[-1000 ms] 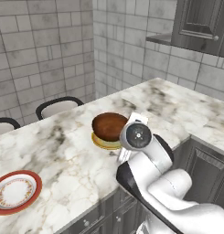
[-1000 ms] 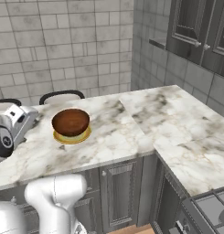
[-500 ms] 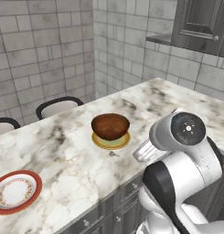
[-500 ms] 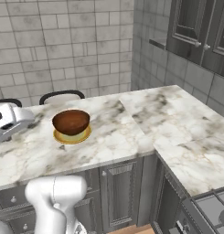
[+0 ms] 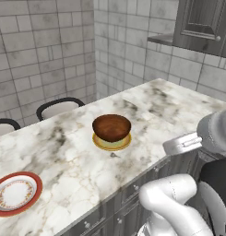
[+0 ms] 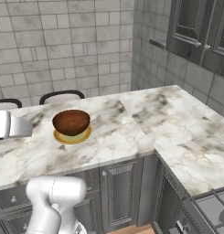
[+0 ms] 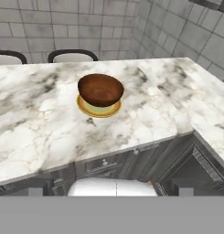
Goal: Move the bowls from the cabinet to the plates on the dining table.
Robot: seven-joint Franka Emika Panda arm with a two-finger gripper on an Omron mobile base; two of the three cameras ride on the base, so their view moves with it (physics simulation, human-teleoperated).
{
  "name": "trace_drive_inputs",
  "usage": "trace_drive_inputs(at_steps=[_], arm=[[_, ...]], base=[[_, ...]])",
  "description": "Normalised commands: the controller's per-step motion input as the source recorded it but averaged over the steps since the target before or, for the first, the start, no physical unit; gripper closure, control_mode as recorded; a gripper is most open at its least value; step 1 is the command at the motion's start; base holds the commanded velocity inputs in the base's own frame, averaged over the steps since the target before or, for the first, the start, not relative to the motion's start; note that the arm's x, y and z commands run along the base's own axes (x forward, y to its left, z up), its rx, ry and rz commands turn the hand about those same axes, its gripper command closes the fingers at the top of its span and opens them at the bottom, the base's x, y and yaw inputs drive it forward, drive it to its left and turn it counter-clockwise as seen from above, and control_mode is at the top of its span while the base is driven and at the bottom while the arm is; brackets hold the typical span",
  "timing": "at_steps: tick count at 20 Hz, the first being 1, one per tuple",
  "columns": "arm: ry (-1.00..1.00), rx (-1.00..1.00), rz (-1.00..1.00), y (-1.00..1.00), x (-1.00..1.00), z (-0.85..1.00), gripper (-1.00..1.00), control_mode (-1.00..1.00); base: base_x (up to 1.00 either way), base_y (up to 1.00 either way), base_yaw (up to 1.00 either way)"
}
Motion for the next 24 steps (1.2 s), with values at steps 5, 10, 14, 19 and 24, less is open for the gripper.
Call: trace_drive_inputs(at_steps=[5,10,14,19,24], arm=[[0.0,0.1,0.0,-0.18,-0.36,-0.12,-1.0,-1.0],[0.0,0.0,0.0,-0.09,-0.01,-0.3,-1.0,-1.0],[0.01,0.0,0.0,-0.07,0.27,-0.38,-1.0,-1.0],[0.04,0.0,0.0,0.0,0.45,-0.3,-1.0,-1.0],[0.02,0.0,0.0,0.0,0.27,-0.25,-1.0,-1.0]], base=[[0.0,0.0,0.0],[0.0,0.0,0.0],[0.0,0.0,0.0],[0.0,0.0,0.0],[0.0,0.0,0.0]])
